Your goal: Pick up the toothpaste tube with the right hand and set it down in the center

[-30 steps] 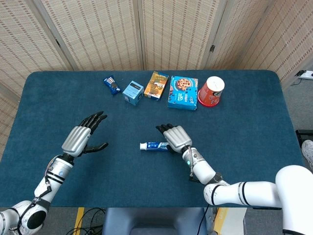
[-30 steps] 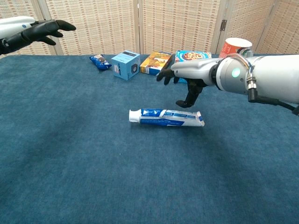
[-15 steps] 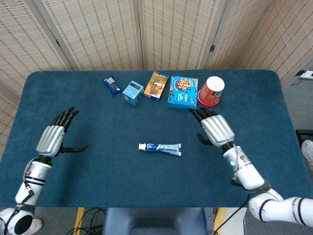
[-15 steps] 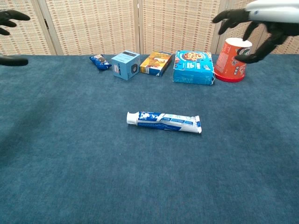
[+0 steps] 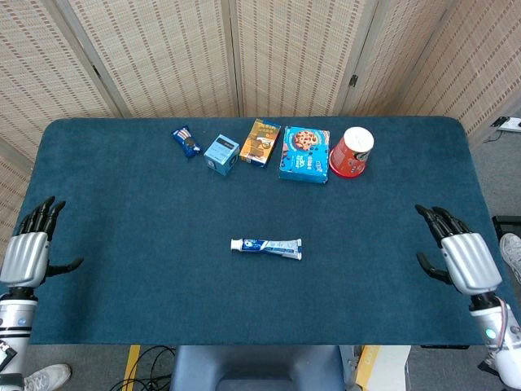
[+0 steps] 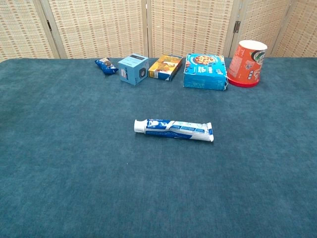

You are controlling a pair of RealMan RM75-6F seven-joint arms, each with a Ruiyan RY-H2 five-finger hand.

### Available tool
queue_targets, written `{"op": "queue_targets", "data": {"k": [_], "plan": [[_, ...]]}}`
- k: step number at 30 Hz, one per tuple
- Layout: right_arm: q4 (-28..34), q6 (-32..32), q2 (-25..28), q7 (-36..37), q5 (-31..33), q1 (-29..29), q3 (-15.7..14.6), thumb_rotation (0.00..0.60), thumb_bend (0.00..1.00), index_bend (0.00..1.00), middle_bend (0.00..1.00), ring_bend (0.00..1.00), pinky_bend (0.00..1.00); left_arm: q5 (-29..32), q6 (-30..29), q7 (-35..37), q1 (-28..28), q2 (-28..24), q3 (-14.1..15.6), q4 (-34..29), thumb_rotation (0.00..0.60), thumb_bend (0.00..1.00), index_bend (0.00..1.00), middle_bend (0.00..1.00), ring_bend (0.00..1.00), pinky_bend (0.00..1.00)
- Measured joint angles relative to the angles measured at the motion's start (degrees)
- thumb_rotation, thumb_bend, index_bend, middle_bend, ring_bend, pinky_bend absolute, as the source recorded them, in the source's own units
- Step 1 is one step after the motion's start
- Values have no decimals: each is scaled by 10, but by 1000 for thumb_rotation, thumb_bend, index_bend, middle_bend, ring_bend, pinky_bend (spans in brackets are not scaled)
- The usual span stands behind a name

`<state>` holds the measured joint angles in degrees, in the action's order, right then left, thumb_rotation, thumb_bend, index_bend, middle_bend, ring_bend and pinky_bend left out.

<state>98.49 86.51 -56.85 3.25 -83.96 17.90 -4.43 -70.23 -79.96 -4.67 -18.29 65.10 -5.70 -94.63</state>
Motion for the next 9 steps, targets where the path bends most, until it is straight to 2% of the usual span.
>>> {"op": "queue_targets", "data": {"k": [9], "plan": [[-43, 58, -21, 53, -30, -86, -19, 600, 395, 49, 226, 129, 232, -26, -68, -29, 62, 2, 27, -26, 600, 0, 37, 11, 49, 133]]}}
